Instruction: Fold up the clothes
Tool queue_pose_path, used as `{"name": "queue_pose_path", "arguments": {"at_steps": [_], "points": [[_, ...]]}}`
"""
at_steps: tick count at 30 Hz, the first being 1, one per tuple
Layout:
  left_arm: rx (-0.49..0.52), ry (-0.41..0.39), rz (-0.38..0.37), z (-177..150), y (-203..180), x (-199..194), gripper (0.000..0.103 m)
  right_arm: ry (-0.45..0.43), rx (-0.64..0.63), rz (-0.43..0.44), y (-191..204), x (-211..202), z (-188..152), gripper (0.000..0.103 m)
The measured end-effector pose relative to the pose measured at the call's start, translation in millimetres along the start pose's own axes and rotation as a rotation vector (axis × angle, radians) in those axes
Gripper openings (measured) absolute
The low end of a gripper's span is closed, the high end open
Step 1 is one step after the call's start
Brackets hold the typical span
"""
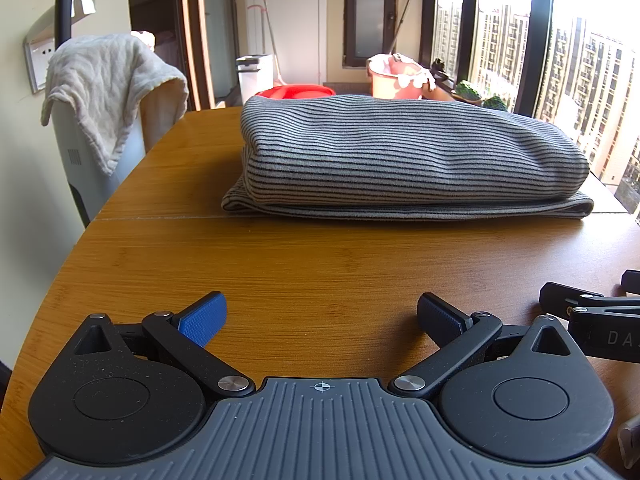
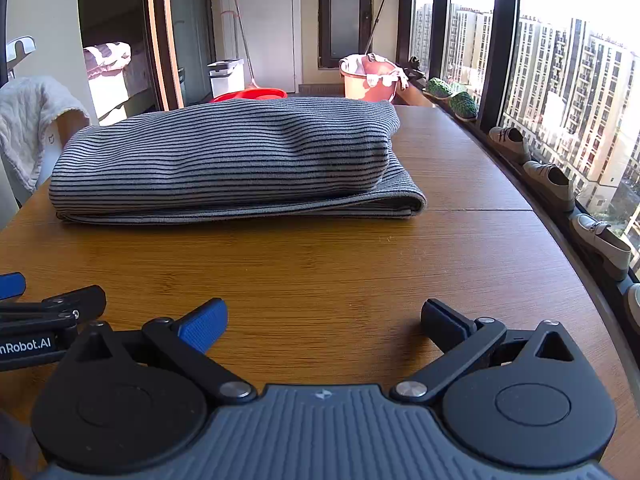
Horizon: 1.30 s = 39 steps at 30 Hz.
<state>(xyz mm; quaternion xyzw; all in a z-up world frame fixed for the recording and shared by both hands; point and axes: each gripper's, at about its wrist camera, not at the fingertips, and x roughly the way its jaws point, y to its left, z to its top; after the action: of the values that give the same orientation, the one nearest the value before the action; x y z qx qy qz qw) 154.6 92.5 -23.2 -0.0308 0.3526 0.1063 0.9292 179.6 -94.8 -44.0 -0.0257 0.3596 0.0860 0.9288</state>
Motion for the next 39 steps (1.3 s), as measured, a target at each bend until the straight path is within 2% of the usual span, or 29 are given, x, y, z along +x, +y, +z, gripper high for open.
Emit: {"name": "queue_pose_path", "arguments": {"at_steps": [39], "points": [[0.010,0.005,-0.017,-0.9,-1.7,-0.9,0.103,0.000,0.010,-0.011,0.6,1.0,0.7,0.103]]}}
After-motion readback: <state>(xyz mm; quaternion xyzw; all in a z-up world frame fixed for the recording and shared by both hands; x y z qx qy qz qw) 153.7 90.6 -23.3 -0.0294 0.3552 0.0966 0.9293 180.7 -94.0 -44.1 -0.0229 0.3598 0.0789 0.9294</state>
